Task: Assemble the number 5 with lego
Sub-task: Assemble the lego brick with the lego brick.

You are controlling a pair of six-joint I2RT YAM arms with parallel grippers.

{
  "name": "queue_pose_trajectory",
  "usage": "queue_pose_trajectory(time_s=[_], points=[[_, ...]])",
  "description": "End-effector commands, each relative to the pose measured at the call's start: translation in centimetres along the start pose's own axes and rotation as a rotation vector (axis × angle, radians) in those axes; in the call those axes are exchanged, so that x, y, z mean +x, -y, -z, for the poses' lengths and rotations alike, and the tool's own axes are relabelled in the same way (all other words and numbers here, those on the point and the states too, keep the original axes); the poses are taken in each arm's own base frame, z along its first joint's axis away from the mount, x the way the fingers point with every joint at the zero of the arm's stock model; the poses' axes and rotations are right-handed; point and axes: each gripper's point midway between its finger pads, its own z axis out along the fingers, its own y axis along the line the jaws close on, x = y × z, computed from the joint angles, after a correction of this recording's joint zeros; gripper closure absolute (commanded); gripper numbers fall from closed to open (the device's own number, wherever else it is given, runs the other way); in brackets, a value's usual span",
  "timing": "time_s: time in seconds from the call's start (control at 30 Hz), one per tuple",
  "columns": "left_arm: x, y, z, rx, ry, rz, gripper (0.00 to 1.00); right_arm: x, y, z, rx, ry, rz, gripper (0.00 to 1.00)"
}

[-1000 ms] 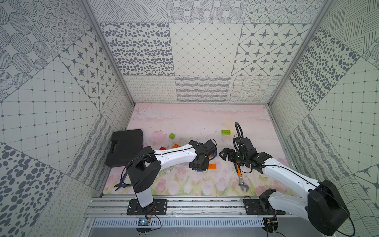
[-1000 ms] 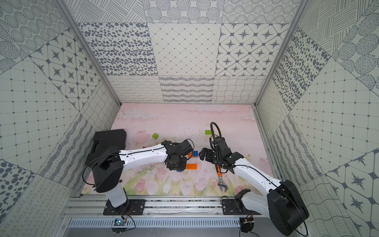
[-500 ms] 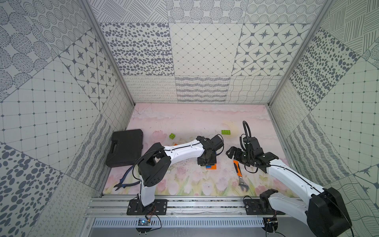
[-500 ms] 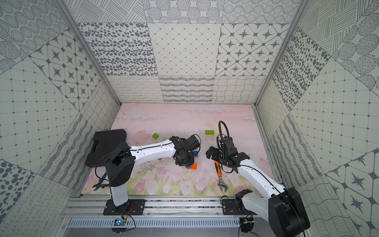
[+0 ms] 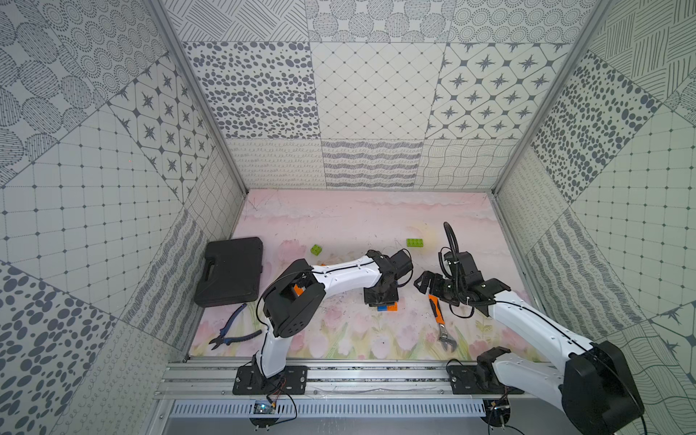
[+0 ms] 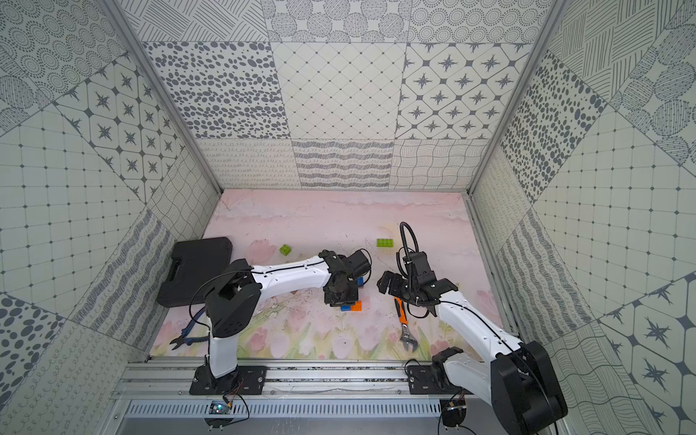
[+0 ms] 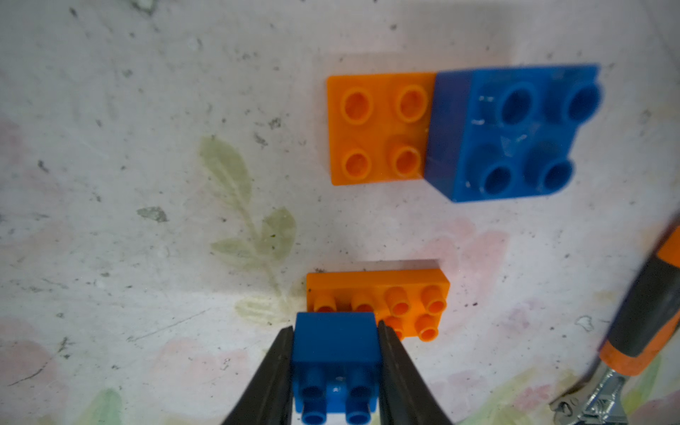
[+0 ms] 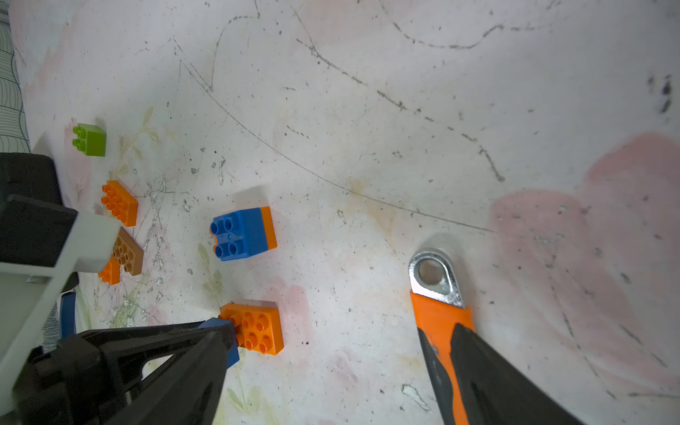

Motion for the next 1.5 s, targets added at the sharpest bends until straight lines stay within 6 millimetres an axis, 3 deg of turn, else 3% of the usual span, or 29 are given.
queue_pose_trajectory(time_s=[0.0, 0.23, 0.47, 0.73, 1.1, 1.3, 1.37, 1.47], points=[[0.5, -1.1, -1.1, -0.058, -0.026, 0.002, 0.73, 0.0, -0.1, -0.1, -0.009, -0.005, 0.012, 0.01], [0.0, -0.4, -1.0, -0.051, -0.012, -0.047, 0.73, 0.1, 0.0, -0.1, -0.008, -0.01, 0.009, 0.01], [-0.5, -1.2, 0.1, -0.075, 0.03, -0.049, 0.74, 0.3, 0.1, 0.0, -0.008, -0.018, 0.004, 0.01], [1.1, -2.7, -2.8, -0.159, -0.056, -0.03, 0.74, 0.3, 0.1, 0.3, -0.002, -0.017, 0.004, 0.01], [2.1, -5.6, -5.1, -0.281, -0.093, -0.015, 0.77, 0.1, 0.3, 1.0, 0.011, 0.01, -0.001, 0.01], [4.8, -7.0, -9.8, -0.245, -0.189, 0.062, 0.79, 0.2, 0.3, 1.4, 0.01, 0.009, -0.017, 0.01], [5.2, -6.9, -9.9, -0.233, -0.194, 0.067, 0.79, 0.2, 0.3, 1.6, 0.011, 0.01, -0.025, 0.01], [4.4, -6.7, -8.5, -0.24, -0.148, 0.044, 0.78, 0.3, 0.4, 1.9, 0.007, 0.023, -0.04, 0.01]])
